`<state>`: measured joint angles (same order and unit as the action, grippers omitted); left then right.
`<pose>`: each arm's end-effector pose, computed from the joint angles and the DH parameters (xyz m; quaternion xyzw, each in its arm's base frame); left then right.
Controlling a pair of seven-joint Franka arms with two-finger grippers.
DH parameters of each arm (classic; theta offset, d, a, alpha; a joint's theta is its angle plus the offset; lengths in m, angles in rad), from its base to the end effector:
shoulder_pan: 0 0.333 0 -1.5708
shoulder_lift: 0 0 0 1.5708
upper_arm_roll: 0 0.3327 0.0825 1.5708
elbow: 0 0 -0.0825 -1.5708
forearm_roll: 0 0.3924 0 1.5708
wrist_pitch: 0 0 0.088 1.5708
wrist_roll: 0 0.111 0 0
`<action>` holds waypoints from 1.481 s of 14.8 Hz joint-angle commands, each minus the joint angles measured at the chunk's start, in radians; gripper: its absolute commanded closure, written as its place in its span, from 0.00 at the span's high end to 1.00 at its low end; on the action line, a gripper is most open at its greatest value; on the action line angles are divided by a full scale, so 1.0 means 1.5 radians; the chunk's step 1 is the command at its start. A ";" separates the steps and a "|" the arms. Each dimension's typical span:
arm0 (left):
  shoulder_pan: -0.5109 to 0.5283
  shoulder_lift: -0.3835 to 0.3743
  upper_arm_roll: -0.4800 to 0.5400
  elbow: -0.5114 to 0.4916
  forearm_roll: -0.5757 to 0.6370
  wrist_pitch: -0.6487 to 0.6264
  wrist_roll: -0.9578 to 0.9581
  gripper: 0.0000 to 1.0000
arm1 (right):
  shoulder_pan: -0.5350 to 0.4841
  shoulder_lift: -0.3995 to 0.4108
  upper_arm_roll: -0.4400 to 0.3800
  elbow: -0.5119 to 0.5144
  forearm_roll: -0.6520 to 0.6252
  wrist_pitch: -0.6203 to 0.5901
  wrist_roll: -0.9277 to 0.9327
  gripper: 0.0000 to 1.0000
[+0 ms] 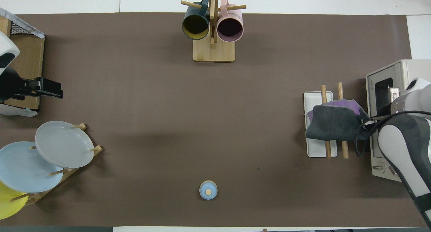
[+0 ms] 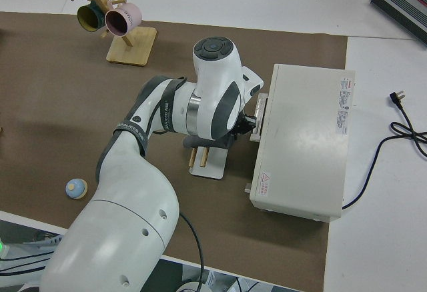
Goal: Fold towel and hang on rack
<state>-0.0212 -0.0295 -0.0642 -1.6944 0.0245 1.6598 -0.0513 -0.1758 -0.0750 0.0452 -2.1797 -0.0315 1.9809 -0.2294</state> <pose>0.5567 -0.0456 0.6018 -0.9997 0.0182 0.0017 0.0133 0.5062 -0.0684 0.4213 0.9964 0.0563 -0.0637 0.0044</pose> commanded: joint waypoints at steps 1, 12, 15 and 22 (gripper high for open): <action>-0.005 -0.009 0.009 -0.002 -0.003 -0.006 0.008 1.00 | -0.009 -0.013 0.008 0.001 -0.011 0.004 -0.018 0.98; -0.004 -0.008 0.009 -0.002 -0.003 -0.006 0.008 1.00 | 0.086 0.071 0.014 0.406 -0.006 -0.332 0.066 1.00; -0.004 -0.008 0.009 -0.002 -0.003 -0.006 0.008 1.00 | 0.098 0.079 0.016 0.427 -0.005 -0.355 0.098 1.00; -0.004 -0.008 0.009 -0.002 -0.003 -0.006 0.008 1.00 | 0.103 0.094 0.013 0.462 -0.020 -0.364 0.141 1.00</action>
<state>-0.0207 -0.0295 -0.0627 -1.6944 0.0245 1.6598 -0.0513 -0.0199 0.0361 0.0632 -1.5545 -0.0337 1.4705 -0.0349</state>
